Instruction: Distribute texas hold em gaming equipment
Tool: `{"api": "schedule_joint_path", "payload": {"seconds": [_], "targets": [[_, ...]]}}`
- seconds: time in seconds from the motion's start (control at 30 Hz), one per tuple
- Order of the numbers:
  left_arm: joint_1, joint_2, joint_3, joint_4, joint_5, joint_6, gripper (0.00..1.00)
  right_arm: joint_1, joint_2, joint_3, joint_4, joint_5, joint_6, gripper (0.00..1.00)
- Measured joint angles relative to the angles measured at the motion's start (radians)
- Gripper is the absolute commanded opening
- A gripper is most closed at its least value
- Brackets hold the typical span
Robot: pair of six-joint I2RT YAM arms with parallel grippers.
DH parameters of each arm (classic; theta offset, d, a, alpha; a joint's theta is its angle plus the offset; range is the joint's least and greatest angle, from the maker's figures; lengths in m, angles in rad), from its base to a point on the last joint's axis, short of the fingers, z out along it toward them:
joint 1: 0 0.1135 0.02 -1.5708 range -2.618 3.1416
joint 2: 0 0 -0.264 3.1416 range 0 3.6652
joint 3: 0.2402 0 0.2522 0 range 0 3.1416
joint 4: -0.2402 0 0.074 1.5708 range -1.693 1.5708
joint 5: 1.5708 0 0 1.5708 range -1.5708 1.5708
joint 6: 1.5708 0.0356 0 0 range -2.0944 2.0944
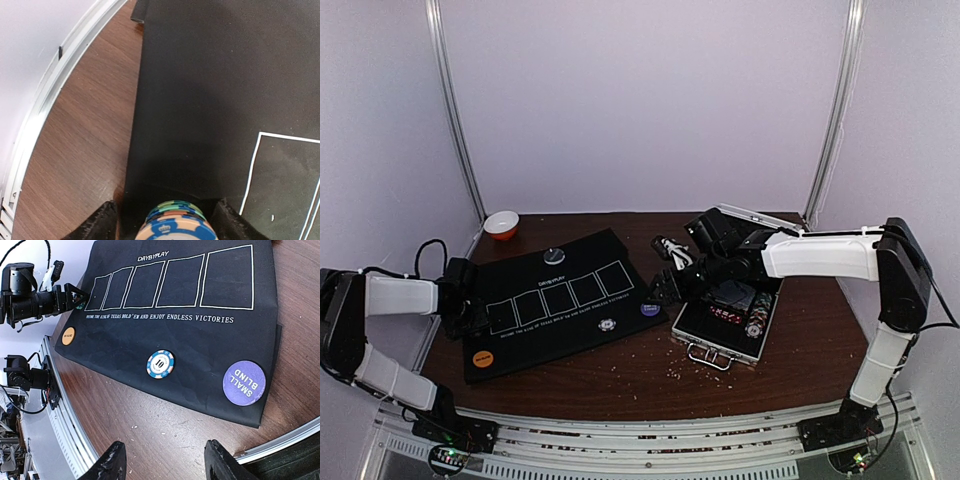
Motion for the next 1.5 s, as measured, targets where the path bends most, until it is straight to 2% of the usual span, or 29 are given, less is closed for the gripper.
{"api": "schedule_joint_path", "payload": {"seconds": [0.17, 0.33, 0.53, 0.67, 0.8, 0.9, 1.0, 1.23, 1.5], "targets": [[0.000, -0.027, 0.001, -0.031, 0.003, 0.011, 0.86, 0.016, 0.015, 0.048, -0.041, 0.077, -0.012, 0.56], [0.000, -0.119, 0.024, -0.103, -0.017, 0.032, 0.89, 0.067, 0.116, 0.195, -0.072, 0.172, -0.052, 0.59], [0.000, -0.180, 0.120, -0.158, -0.051, 0.076, 0.90, 0.145, 0.287, 0.355, -0.131, 0.286, -0.109, 0.63], [-0.019, -0.212, 0.184, -0.169, -0.068, 0.102, 0.86, 0.185, 0.403, 0.453, -0.186, 0.359, -0.146, 0.63], [-0.161, -0.238, 0.247, -0.164, -0.125, 0.134, 0.83, 0.217, 0.492, 0.536, -0.238, 0.409, -0.182, 0.61], [-0.278, -0.207, 0.275, -0.135, -0.127, 0.148, 0.73, 0.233, 0.540, 0.584, -0.269, 0.433, -0.195, 0.60], [-0.332, -0.122, 0.276, -0.101, -0.092, 0.151, 0.65, 0.238, 0.571, 0.624, -0.292, 0.457, -0.209, 0.56], [-0.387, 0.047, 0.213, -0.005, -0.016, 0.149, 0.57, 0.239, 0.606, 0.681, -0.336, 0.507, -0.217, 0.41], [-0.391, 0.127, 0.127, 0.088, 0.006, 0.148, 0.57, 0.243, 0.554, 0.592, -0.324, 0.546, -0.214, 0.36]]}}
